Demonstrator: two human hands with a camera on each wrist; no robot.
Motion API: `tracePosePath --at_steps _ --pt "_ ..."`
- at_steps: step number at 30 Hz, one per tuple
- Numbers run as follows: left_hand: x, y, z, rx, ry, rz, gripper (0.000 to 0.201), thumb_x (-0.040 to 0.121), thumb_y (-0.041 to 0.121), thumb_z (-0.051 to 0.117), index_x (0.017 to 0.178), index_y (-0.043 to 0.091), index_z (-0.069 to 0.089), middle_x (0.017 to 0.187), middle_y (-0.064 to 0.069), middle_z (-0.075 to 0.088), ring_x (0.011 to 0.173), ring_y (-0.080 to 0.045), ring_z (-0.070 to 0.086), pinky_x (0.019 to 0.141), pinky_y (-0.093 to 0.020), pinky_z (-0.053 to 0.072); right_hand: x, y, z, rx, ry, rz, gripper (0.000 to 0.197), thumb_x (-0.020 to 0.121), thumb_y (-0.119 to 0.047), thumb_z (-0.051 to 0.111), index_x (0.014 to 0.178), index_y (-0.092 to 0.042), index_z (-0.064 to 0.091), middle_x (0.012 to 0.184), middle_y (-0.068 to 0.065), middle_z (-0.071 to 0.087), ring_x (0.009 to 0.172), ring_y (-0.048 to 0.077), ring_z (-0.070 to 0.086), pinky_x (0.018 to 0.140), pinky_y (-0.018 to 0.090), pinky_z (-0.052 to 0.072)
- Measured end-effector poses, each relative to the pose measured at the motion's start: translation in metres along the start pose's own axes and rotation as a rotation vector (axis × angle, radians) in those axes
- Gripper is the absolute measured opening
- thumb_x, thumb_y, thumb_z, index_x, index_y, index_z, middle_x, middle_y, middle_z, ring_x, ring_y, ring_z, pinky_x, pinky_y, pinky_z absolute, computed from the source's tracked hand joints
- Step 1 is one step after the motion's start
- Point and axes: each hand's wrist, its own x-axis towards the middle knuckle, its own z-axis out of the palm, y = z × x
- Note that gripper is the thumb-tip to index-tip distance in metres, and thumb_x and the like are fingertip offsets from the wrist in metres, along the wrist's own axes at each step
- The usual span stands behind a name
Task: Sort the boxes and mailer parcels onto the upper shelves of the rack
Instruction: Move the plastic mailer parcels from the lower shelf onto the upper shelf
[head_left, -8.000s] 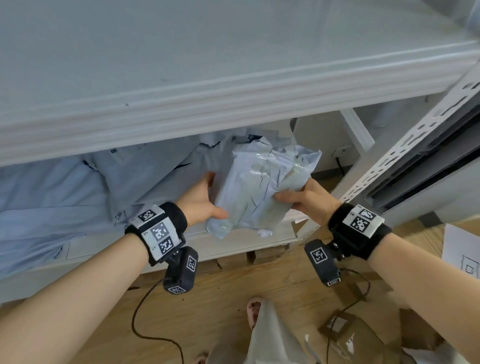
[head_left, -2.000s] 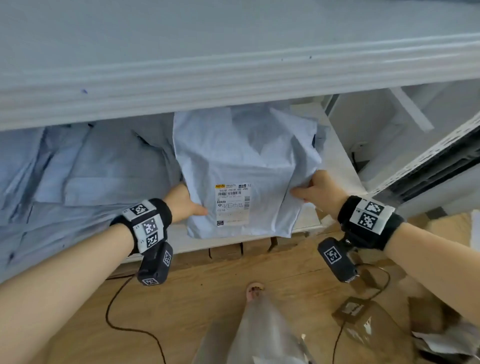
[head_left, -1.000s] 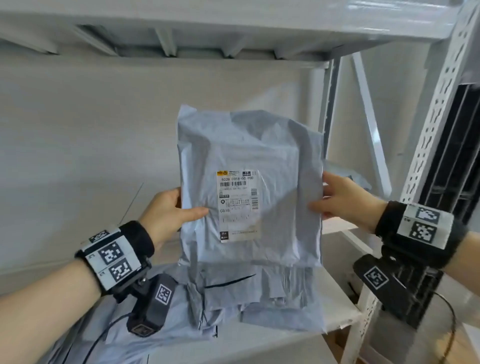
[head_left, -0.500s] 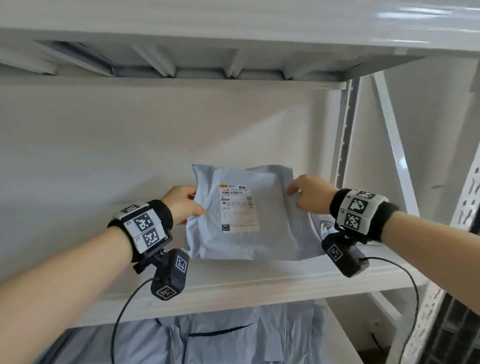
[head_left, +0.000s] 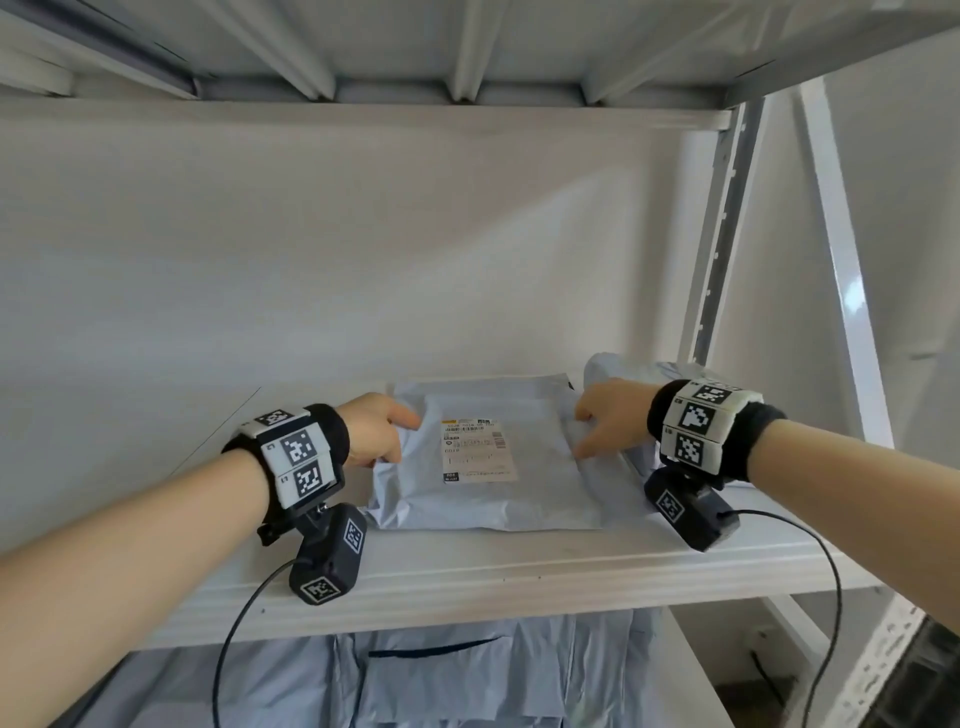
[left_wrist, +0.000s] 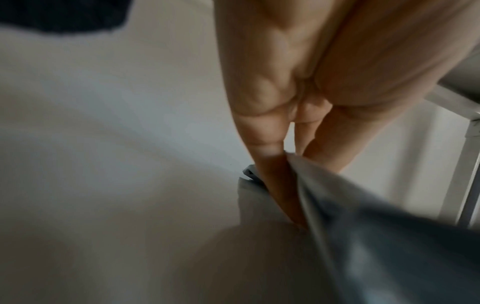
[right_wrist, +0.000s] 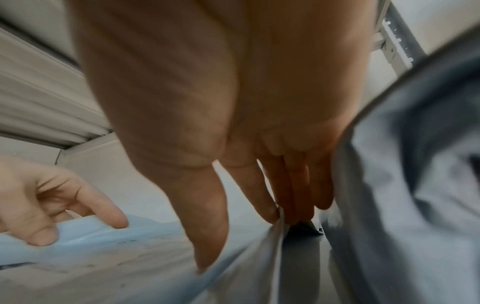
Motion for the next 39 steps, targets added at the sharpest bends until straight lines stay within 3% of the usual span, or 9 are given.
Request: tracePosePath --at_steps 2,5,9,16,21,25,29,34,39 --pt "0.0 0.001 -0.001 -0.012 -0.027 -0.009 0.062 0.083 -0.017 0.054 0.139 0.009 0.047 0.144 -0.015 0.044 0.119 -0.032 0.052 0.096 -0.038 0.05 -0.001 0.002 0.0 -0.006 -0.008 -0.002 0.037 0.09 -0.04 0.058 0.088 -0.003 0.061 0.077 0.002 0.055 0.08 0.022 0.053 0.072 0.029 0.045" --pt "-0.003 0.004 -0.004 -0.005 -0.058 -0.02 0.059 0.087 -0.008 0.058 0.141 0.01 0.044 0.142 -0.014 0.046 0.114 -0.028 0.056 0.09 -0.032 0.051 -0.007 0.003 -0.004 -0.027 -0.014 0.007 0.045 0.094 -0.047 0.05 0.115 -0.009 0.064 0.111 0.005 0.064 0.098 0.019 0.055 0.092 0.03 0.044" --pt "-0.016 0.01 -0.01 0.013 -0.068 0.001 0.059 0.09 0.01 0.063 0.144 0.016 0.04 0.147 -0.011 0.041 0.126 -0.026 0.049 0.102 -0.036 0.045 -0.016 -0.002 -0.015 -0.074 0.019 0.024 0.056 0.096 -0.051 0.047 0.14 -0.016 0.047 0.143 0.005 0.048 0.13 0.022 0.043 0.107 0.031 0.031" --pt "-0.084 0.009 -0.001 -0.012 0.153 0.519 0.037 0.087 0.014 0.066 0.122 0.027 0.062 0.132 0.008 0.051 0.122 -0.006 0.049 0.102 -0.028 0.043 -0.074 -0.035 -0.059 0.094 0.375 -0.103 0.049 0.095 -0.042 0.054 0.139 -0.022 0.047 0.14 0.003 0.049 0.128 0.021 0.044 0.103 0.031 0.032" --pt "-0.14 -0.029 0.038 -0.098 -0.073 0.721 0.034 0.086 0.011 0.067 0.112 0.033 0.066 0.122 0.023 0.055 0.115 0.008 0.05 0.092 -0.012 0.044 -0.133 -0.077 -0.052 0.174 0.617 -0.289 0.045 0.094 -0.034 0.057 0.136 -0.019 0.052 0.136 -0.001 0.053 0.121 0.014 0.052 0.101 0.019 0.034" --pt "-0.146 -0.077 0.083 -0.056 -0.245 0.651 0.032 0.089 0.011 0.064 0.114 0.031 0.065 0.125 0.02 0.054 0.115 0.006 0.051 0.095 -0.016 0.045 -0.164 -0.107 -0.008 0.257 0.651 -0.401 0.041 0.093 -0.028 0.061 0.131 -0.013 0.057 0.133 0.002 0.056 0.12 0.015 0.055 0.103 0.029 0.041" --pt "-0.127 -0.128 0.129 -0.031 -0.303 0.485 0.029 0.089 0.009 0.062 0.115 0.023 0.066 0.122 0.012 0.056 0.112 0.0 0.055 0.091 -0.024 0.049 -0.17 -0.127 0.058 0.346 0.571 -0.464 0.038 0.092 -0.02 0.065 0.127 -0.009 0.061 0.132 0.006 0.056 0.123 0.017 0.053 0.104 0.028 0.041" --pt "-0.09 -0.178 0.174 -0.037 -0.281 0.237 0.024 0.089 0.014 0.06 0.109 0.025 0.067 0.114 0.006 0.063 0.106 -0.008 0.06 0.084 -0.042 0.055 -0.152 -0.134 0.158 0.448 0.425 -0.471 0.034 0.093 -0.015 0.063 0.126 -0.008 0.062 0.131 0.008 0.056 0.121 0.023 0.054 0.1 0.036 0.045" --pt "-0.062 -0.214 0.208 -0.093 -0.171 0.044 0.028 0.09 0.006 0.056 0.114 0.018 0.065 0.118 -0.005 0.064 0.103 -0.019 0.063 0.083 -0.032 0.054 -0.119 -0.123 0.261 0.617 0.279 -0.365 0.028 0.095 -0.01 0.059 0.122 -0.006 0.064 0.126 0.009 0.058 0.119 0.025 0.056 0.098 0.04 0.047"
